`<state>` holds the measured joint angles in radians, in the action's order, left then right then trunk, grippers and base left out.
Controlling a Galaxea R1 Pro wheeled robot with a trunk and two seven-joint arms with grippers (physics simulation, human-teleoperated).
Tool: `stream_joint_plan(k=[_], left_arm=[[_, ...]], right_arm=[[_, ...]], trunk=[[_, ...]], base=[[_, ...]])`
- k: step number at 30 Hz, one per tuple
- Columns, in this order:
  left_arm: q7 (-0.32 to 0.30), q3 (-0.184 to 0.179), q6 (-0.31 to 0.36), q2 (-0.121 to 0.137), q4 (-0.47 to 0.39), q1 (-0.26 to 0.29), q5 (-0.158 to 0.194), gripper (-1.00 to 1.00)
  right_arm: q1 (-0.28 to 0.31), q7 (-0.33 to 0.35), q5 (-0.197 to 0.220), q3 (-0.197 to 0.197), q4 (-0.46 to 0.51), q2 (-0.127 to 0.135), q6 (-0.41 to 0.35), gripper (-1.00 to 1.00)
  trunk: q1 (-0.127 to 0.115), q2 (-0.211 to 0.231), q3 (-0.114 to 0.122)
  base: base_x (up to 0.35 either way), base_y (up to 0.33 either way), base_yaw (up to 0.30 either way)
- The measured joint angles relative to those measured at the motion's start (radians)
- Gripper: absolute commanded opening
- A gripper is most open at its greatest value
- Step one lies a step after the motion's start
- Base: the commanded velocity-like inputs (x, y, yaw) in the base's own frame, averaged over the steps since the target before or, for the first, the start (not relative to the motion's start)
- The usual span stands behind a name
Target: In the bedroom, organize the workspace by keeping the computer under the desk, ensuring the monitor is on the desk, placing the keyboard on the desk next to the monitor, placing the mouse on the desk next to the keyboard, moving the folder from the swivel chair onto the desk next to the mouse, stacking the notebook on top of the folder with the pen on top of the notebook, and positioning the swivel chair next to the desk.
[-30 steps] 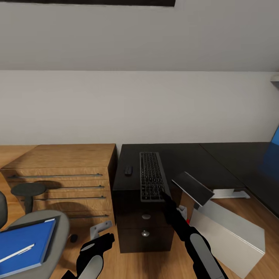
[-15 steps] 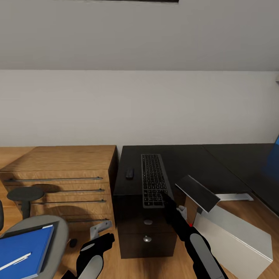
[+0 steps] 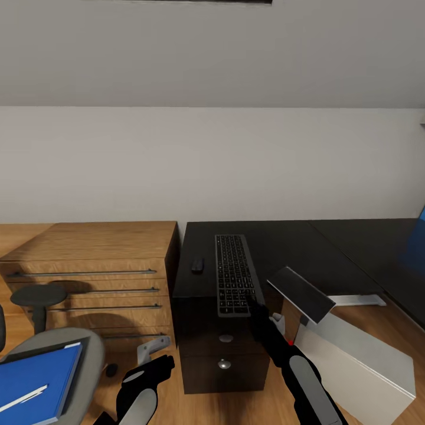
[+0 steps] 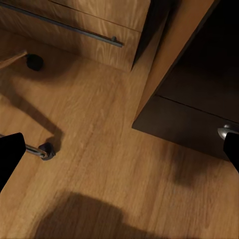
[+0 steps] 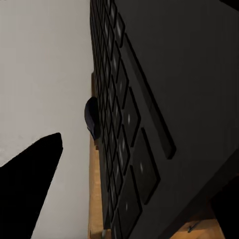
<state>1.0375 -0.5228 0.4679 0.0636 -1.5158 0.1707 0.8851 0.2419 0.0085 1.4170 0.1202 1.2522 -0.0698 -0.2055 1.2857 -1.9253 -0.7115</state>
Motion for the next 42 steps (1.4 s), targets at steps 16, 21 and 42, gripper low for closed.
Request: stream_joint_plan(k=[16, 21, 42], left_arm=[[0.0, 0.0, 0.0, 0.0, 0.0, 0.0, 0.0, 1.0], [0.001, -0.008, 0.0, 0.0, 0.0, 0.0, 0.0, 1.0], [0.005, -0.012, -0.004, 0.0, 0.001, 0.0, -0.002, 1.0]], right_arm=[[0.0, 0.0, -0.001, -0.004, 0.001, 0.0, 0.001, -1.0], [0.0, 0.004, 0.0, -0.003, 0.007, 0.001, 0.0, -1.0], [-0.053, 0.0, -0.002, -0.004, 0.202, 0.009, -0.002, -1.0]], trunk=[[-0.019, 0.035, 0.016], [-0.038, 0.07, 0.031], [-0.119, 0.217, 0.097]], base=[[0.0, 0.0, 0.0], [0.0, 0.0, 0.0], [0.0, 0.0, 0.0]])
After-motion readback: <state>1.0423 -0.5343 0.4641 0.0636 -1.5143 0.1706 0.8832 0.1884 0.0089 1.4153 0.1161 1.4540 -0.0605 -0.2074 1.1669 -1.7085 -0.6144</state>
